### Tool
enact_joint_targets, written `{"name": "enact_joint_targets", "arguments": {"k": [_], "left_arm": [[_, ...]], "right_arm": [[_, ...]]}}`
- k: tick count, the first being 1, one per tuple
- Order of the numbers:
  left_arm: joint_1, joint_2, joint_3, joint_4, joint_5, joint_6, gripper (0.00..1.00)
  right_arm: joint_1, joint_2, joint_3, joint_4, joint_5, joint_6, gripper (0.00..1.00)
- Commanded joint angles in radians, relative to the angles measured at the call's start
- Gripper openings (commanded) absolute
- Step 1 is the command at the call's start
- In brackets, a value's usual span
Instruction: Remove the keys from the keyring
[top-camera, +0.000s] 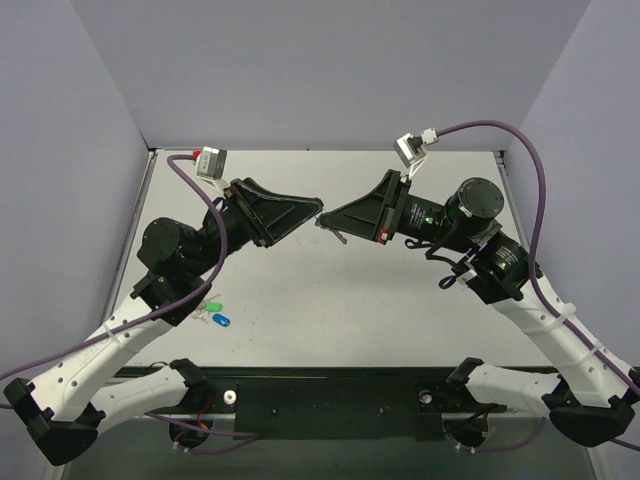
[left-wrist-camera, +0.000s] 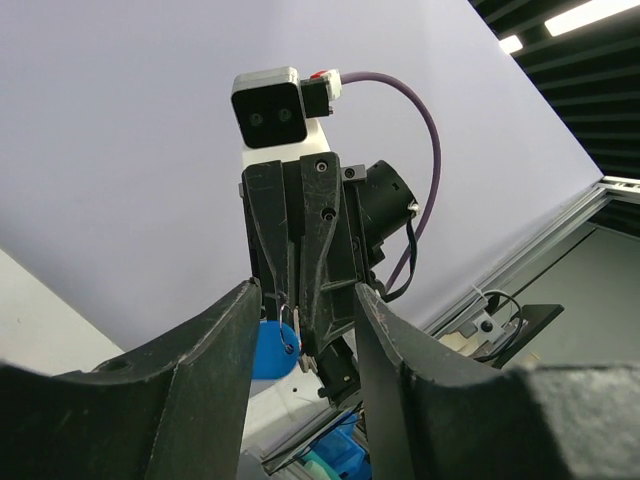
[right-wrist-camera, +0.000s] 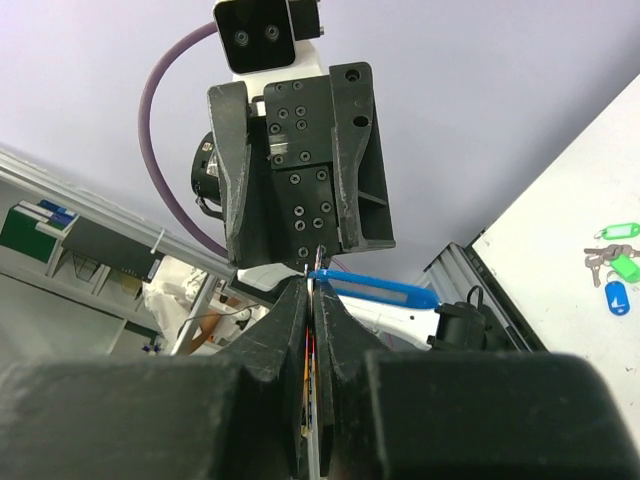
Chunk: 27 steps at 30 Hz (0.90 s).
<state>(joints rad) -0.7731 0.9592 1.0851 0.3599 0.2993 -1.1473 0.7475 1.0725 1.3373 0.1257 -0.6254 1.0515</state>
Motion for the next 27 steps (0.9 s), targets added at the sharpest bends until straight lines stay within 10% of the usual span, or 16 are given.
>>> {"name": "enact_joint_targets", "arguments": {"k": [1, 15, 22, 27], "left_arm": [[-0.009, -0.004, 0.010, 0.060, 0.008, -0.003, 0.50], [-0.022, -0.019, 0.013, 0.051, 0.012, -0.011, 0.34], [-0.023, -0.025, 0.016, 0.037, 0.009, -0.009, 0.01], [-0.025, -0.030, 0.024, 0.025, 0.012, -0.003, 0.00]], "right_arm": [[0.013, 0.006, 0.049, 0.097, -0.016, 0.007, 0.00], [0.027, 0.012, 0.037, 0.109, 0.021, 0.004, 0.00], [0.039, 0.027, 0.042, 0.121, 0.033, 0.018, 0.00], [0.047, 0.030, 0.045, 0.121, 0.036, 0.022, 0.00]]}}
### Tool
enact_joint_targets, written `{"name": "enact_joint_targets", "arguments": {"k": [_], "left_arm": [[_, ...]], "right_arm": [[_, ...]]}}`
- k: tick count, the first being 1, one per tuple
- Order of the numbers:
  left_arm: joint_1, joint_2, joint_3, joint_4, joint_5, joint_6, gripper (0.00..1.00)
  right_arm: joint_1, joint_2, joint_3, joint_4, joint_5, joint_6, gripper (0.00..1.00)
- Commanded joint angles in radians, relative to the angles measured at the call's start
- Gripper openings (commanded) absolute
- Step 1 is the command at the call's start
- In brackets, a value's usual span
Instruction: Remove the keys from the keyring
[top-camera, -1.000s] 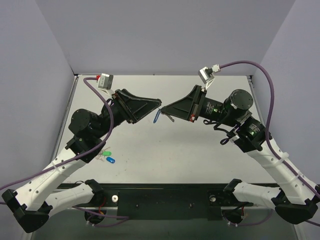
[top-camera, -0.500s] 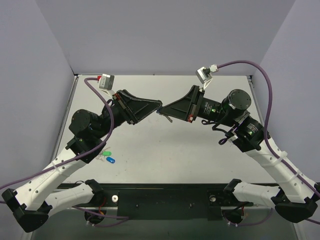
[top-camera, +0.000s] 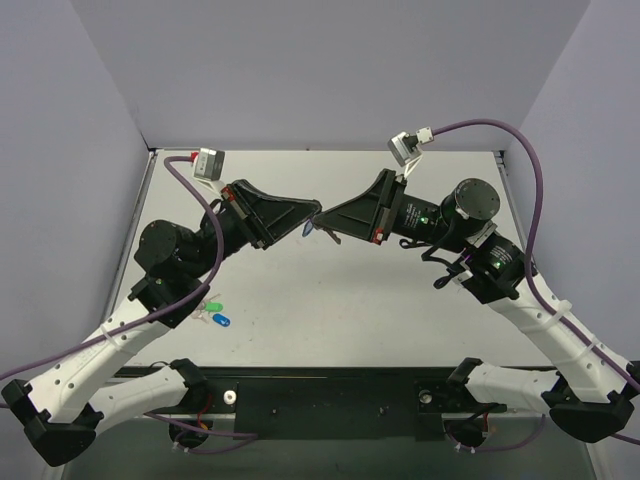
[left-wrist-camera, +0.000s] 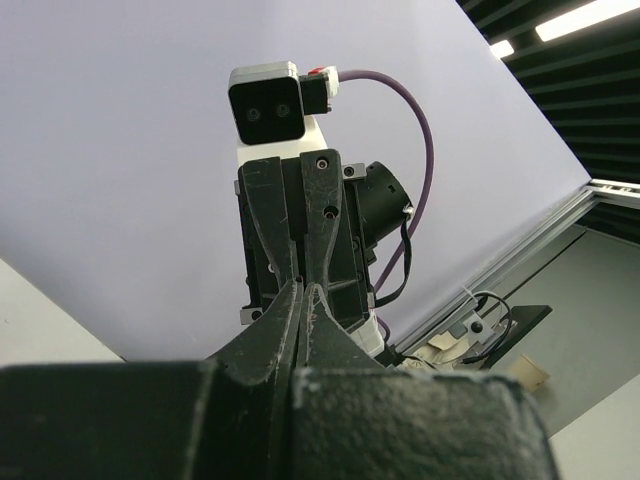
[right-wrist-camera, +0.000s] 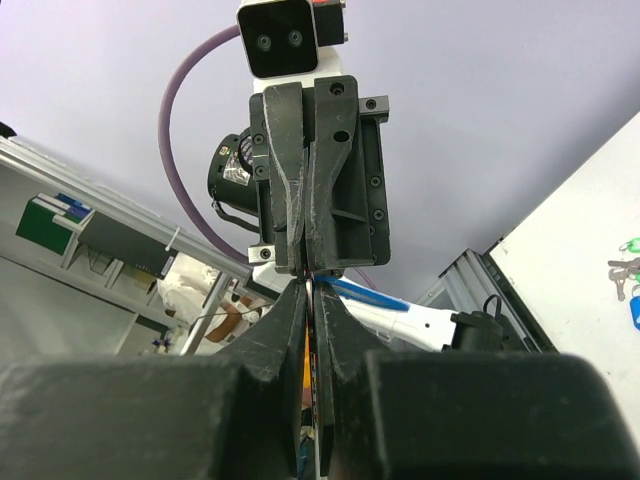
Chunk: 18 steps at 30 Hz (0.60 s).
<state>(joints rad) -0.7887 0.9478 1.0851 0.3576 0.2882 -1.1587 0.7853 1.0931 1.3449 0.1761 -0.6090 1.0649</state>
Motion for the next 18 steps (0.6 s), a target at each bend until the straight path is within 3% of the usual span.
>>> {"name": "enact_joint_targets", "arguments": {"k": [1, 18], "left_arm": [[-0.012, -0.017, 0.029, 0.020, 0.028, 0.010, 0.00], [-0.012, 0.031, 0.219, -0.258, 0.357, 0.166, 0.00]], "right_arm": [[0.011, 0.010, 0.037, 0.068, 0.021, 0.007, 0.00], [0.014, -0.004, 0.059, -0.046, -0.006, -0.006, 0.00]]}}
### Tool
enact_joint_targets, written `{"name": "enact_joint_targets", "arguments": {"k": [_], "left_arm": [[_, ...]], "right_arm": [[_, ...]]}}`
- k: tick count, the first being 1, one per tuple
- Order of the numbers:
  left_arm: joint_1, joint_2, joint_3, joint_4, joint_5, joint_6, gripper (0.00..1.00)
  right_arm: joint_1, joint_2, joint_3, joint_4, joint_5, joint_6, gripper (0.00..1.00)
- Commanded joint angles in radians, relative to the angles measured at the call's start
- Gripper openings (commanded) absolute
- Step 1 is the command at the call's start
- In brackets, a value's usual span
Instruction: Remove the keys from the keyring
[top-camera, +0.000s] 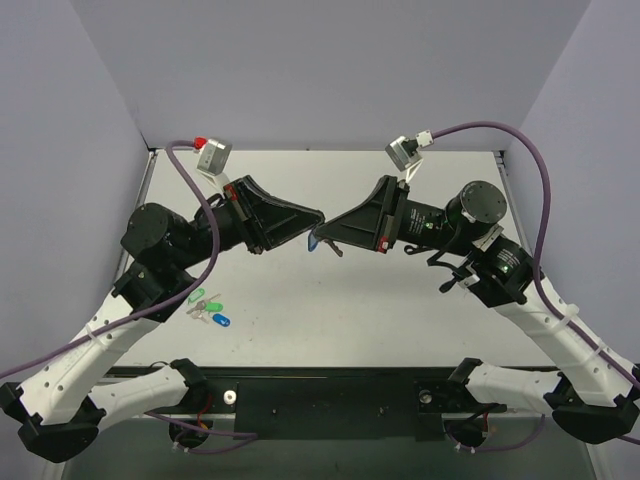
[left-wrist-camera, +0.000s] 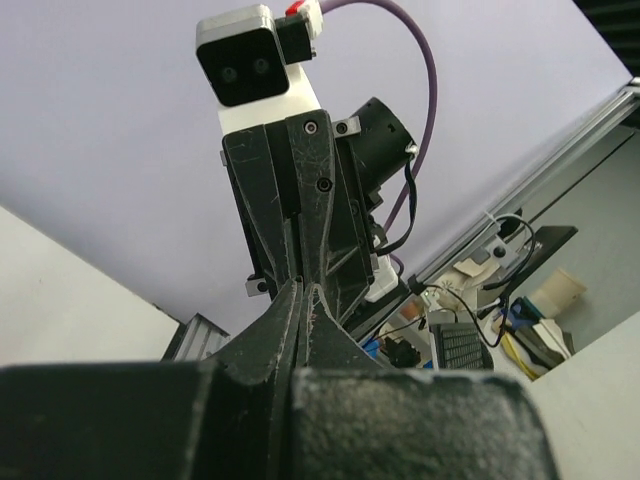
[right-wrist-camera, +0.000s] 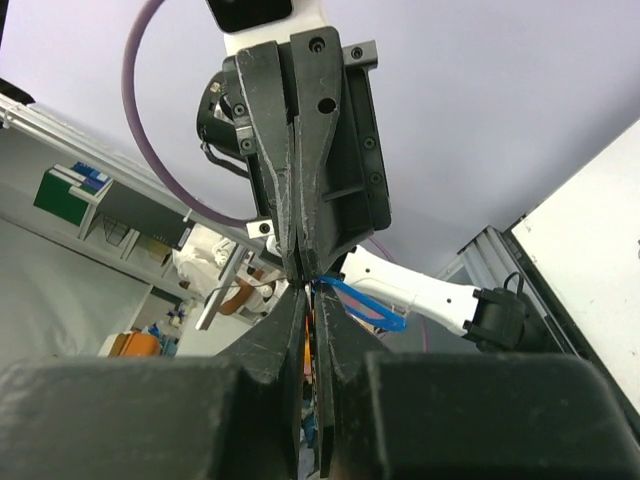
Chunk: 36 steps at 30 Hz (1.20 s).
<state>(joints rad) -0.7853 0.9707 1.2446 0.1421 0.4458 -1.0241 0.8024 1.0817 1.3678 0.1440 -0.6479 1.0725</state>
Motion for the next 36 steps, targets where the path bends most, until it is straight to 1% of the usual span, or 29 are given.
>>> {"name": "enact_joint_targets", "arguments": {"k": [1, 4, 7, 12, 18, 19, 21, 22, 24, 25, 26, 27, 31, 33, 36], "left_arm": [[-0.014, 0.008, 0.065, -0.044, 0.220, 0.030, 0.00], [-0.015, 0.016, 0.084, -0.068, 0.263, 0.035, 0.00], [-0.014, 0.020, 0.104, -0.102, 0.274, 0.048, 0.00], [-0.015, 0.023, 0.108, -0.102, 0.307, 0.038, 0.00], [-0.015, 0.028, 0.141, -0.139, 0.330, 0.058, 0.00], [-0.014, 0.031, 0.142, -0.179, 0.332, 0.058, 0.00], [-0.015, 0.029, 0.144, -0.185, 0.318, 0.059, 0.00], [-0.015, 0.028, 0.145, -0.188, 0.303, 0.061, 0.08], [-0.015, 0.022, 0.145, -0.193, 0.265, 0.062, 0.31], [-0.014, 0.014, 0.145, -0.200, 0.246, 0.068, 0.49], [-0.012, 0.011, 0.144, -0.203, 0.214, 0.070, 0.55], [-0.012, 0.003, 0.142, -0.199, 0.200, 0.070, 0.77], [-0.012, -0.018, 0.119, -0.158, 0.082, 0.049, 0.79], [-0.012, -0.039, 0.090, -0.090, 0.024, 0.026, 0.79], [-0.012, -0.061, 0.032, -0.020, -0.027, -0.007, 0.79]], "right_arm": [[-0.003, 0.006, 0.036, -0.020, 0.028, -0.014, 0.00], [-0.002, 0.003, 0.031, -0.032, 0.028, -0.014, 0.00], [0.001, -0.003, 0.024, -0.034, 0.031, -0.011, 0.00], [0.012, -0.005, 0.019, -0.035, 0.034, -0.006, 0.00], [0.021, -0.025, -0.010, -0.037, 0.047, -0.008, 0.00], [0.021, -0.026, -0.015, -0.037, 0.048, -0.011, 0.00], [0.024, -0.031, -0.019, -0.034, 0.054, -0.009, 0.00], [0.024, -0.034, -0.021, -0.032, 0.057, -0.008, 0.00], [0.027, -0.037, -0.024, -0.029, 0.062, -0.009, 0.00], [0.026, -0.042, -0.024, -0.027, 0.060, -0.011, 0.00], [0.026, -0.042, -0.026, -0.027, 0.065, -0.011, 0.00], [0.027, -0.048, -0.026, -0.026, 0.067, -0.013, 0.00], [0.027, -0.058, -0.036, -0.001, 0.070, -0.005, 0.00], [0.027, -0.062, -0.041, 0.011, 0.070, -0.002, 0.00], [0.027, -0.060, -0.042, 0.023, 0.074, -0.002, 0.00]]}}
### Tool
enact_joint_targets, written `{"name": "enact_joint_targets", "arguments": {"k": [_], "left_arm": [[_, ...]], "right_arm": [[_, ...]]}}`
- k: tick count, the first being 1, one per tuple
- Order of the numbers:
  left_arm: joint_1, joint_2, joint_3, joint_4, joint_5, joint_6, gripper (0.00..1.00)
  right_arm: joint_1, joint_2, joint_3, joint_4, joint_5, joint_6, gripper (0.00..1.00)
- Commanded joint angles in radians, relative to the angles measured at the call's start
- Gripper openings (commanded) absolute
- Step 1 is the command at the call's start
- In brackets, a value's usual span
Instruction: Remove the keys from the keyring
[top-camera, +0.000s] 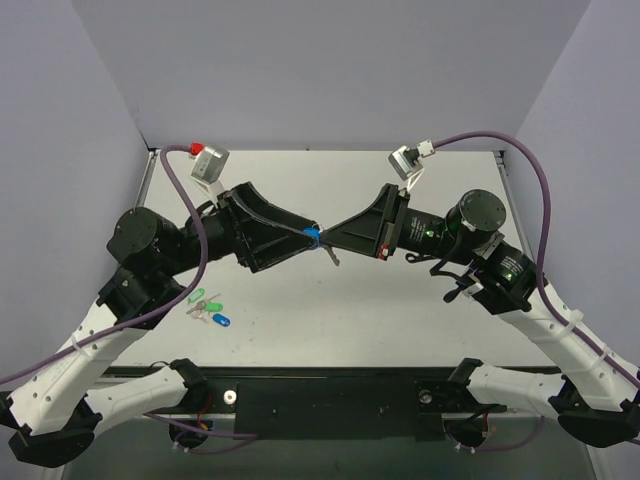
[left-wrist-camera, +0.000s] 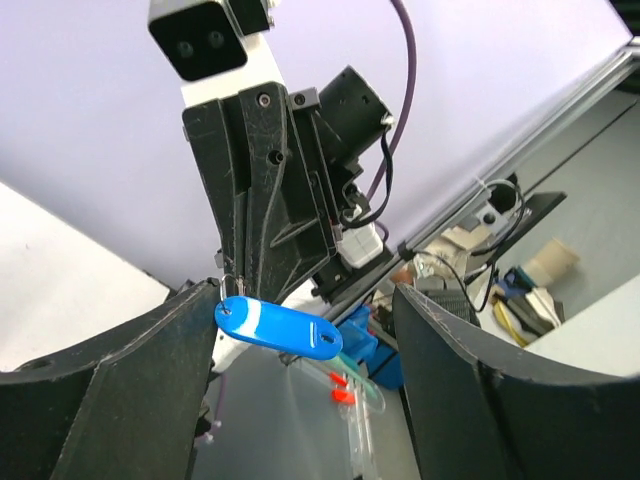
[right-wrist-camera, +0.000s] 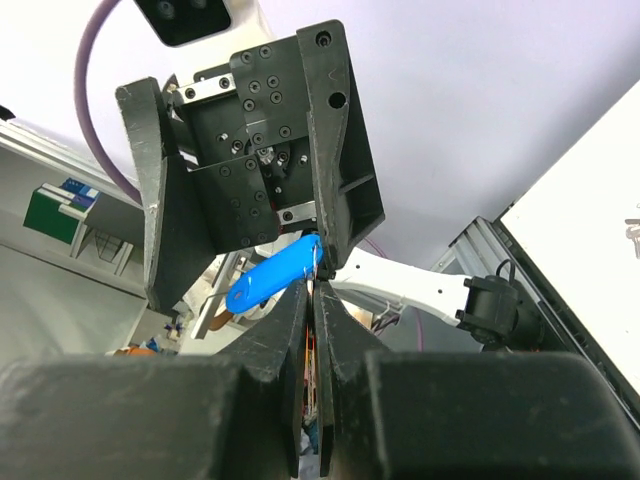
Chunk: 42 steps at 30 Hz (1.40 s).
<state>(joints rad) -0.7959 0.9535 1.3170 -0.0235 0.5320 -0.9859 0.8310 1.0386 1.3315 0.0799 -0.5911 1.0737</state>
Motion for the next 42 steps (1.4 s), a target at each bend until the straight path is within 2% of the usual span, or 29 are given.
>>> {"name": "enact_joint_targets", "arguments": {"k": [1, 6, 9, 11, 16, 25, 28, 34, 37, 42], "left_arm": [[-0.003, -0.051, -0.048, 0.167, -0.133, -0.056, 0.78], [-0.002, -0.079, -0.110, 0.198, -0.193, -0.063, 0.70], [-0.002, -0.102, -0.127, 0.200, -0.234, -0.048, 0.69], [-0.002, -0.101, -0.121, 0.188, -0.233, -0.034, 0.69], [-0.002, -0.087, -0.130, 0.217, -0.208, -0.049, 0.60], [-0.002, -0.070, -0.127, 0.241, -0.176, -0.057, 0.55], [-0.002, -0.071, -0.116, 0.224, -0.175, -0.043, 0.54], [-0.003, -0.052, -0.113, 0.263, -0.129, -0.059, 0.51], [-0.005, -0.055, -0.128, 0.325, -0.115, -0.086, 0.50], [-0.005, -0.050, -0.119, 0.335, -0.102, -0.088, 0.45]], "right_arm": [[-0.001, -0.015, -0.006, 0.096, 0.017, -0.001, 0.00], [-0.003, -0.012, -0.003, 0.116, 0.007, 0.000, 0.00], [-0.003, -0.015, 0.001, 0.118, -0.013, -0.006, 0.00], [-0.001, -0.020, 0.003, 0.106, -0.013, -0.023, 0.00], [-0.001, -0.022, 0.014, 0.103, -0.019, -0.038, 0.00], [0.003, -0.005, 0.046, 0.120, -0.047, -0.031, 0.00], [0.006, 0.017, 0.125, -0.041, -0.079, -0.132, 0.00], [0.007, 0.044, 0.227, -0.132, -0.134, -0.227, 0.00], [0.006, 0.046, 0.221, -0.111, -0.142, -0.227, 0.00], [0.008, 0.055, 0.190, -0.022, -0.162, -0.199, 0.00]]}}
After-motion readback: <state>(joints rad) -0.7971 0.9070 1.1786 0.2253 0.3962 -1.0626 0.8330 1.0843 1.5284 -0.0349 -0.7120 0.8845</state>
